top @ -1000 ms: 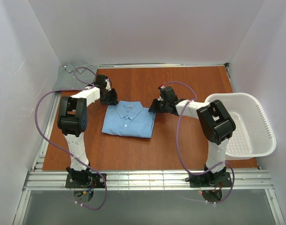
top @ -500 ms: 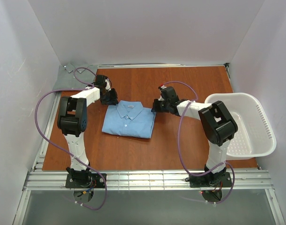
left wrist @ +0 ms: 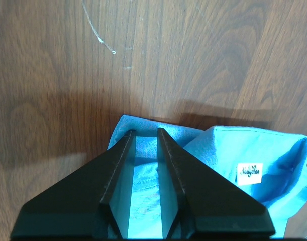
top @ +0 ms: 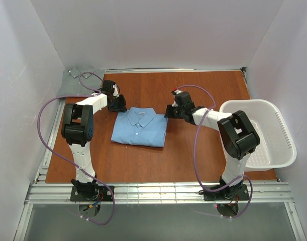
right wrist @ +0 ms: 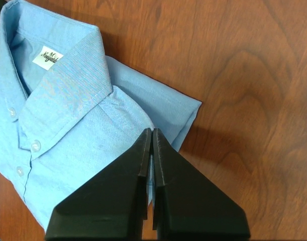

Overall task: Fold and stack the long sleeve shirts
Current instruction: Fold the shirt

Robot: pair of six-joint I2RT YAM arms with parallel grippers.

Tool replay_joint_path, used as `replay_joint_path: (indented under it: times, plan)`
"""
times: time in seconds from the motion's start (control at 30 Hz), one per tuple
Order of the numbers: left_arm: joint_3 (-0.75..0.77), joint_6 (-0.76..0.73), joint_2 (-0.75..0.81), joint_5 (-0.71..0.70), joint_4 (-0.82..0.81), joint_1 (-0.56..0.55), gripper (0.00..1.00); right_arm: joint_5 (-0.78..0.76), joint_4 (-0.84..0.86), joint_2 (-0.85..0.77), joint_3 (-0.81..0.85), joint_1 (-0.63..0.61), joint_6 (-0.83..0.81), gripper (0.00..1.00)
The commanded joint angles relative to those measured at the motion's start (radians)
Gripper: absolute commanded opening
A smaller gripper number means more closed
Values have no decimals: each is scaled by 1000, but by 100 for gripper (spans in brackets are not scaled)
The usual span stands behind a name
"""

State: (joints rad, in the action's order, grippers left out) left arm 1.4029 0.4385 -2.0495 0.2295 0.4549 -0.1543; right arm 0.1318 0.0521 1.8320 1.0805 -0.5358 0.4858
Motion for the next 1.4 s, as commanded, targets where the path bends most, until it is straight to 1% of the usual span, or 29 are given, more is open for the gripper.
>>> replay_joint_path:
  times: [0.0,0.03,0.17,0.2,0.23,0.27,0.3,0.33,0.37,0.4,0.43,0.5,0.53,0.57,0.6,0.67,0.7,0.73,0.77,0.8,0.83,0.9,0.93,1.0,1.13,1.2,1.3,1.33,1.37]
  plan:
    - [-28,-14,-1,-38,25,6,18,-41,14,4,-19,14,-21,1]
    - [-28,-14,2,-38,25,6,18,-44,14,7,-17,14,-23,1]
    - [-19,-6,43,-22,22,6,21,-38,9,1,2,17,-52,11]
    - [-19,0,87,-21,15,6,23,-38,8,-13,4,16,-59,20]
    - [-21,0,88,-21,10,6,25,-38,8,-23,6,17,-64,25]
    - [-15,3,135,-30,7,6,33,-41,3,-49,7,16,-69,30]
    - [-10,6,158,-36,7,6,37,-40,-4,-63,9,16,-73,39]
    - [-7,6,179,-42,8,6,41,-37,-12,-79,10,17,-75,44]
    - [-2,6,227,-48,10,6,45,-31,-20,-111,10,16,-75,47]
    - [5,6,248,-58,13,6,52,-20,-20,-131,4,16,-73,51]
    - [5,6,274,-61,14,6,54,-8,-20,-149,-2,14,-67,52]
    - [-17,11,346,-58,22,4,56,49,0,-197,-22,10,-26,52]
    - [-33,14,370,-50,22,4,56,105,18,-207,-34,5,-10,52]
    - [-50,19,391,-42,19,2,56,133,47,-224,-47,-9,35,52]
    - [-76,26,431,-35,15,-4,56,156,98,-227,-60,-15,60,51]
    - [-162,32,457,-6,-13,-8,53,219,155,-218,-93,-36,101,50]
    - [-191,43,462,4,-25,-10,52,235,219,-209,-109,-42,143,48]
    - [-243,49,457,26,-38,-10,48,273,253,-203,-138,-47,167,47]
    - [-261,54,451,37,-57,-10,46,288,282,-182,-157,-55,190,47]
    - [-277,63,430,44,-70,-10,45,301,348,-174,-175,-58,232,46]
    - [-307,69,419,50,-84,-10,41,313,374,-169,-221,-61,247,45]
    - [-326,80,376,56,-119,-10,39,316,429,-157,-269,-62,281,43]
    - [-340,83,364,56,-128,-10,35,310,436,-157,-324,-64,286,43]
    - [-357,89,329,57,-162,-10,32,278,437,-160,-373,-64,278,41]
    - [-387,104,283,44,-199,-10,30,233,436,-177,-502,-41,274,38]
    - [-378,103,275,56,-194,-10,30,220,430,-195,-521,-36,261,38]
    - [-364,108,325,64,-185,-10,31,215,381,-250,-504,-32,229,39]
    - [-361,108,344,59,-170,-10,32,213,359,-285,-495,-32,220,38]
    - [-351,105,388,56,-156,-10,36,219,332,-302,-473,-30,208,39]
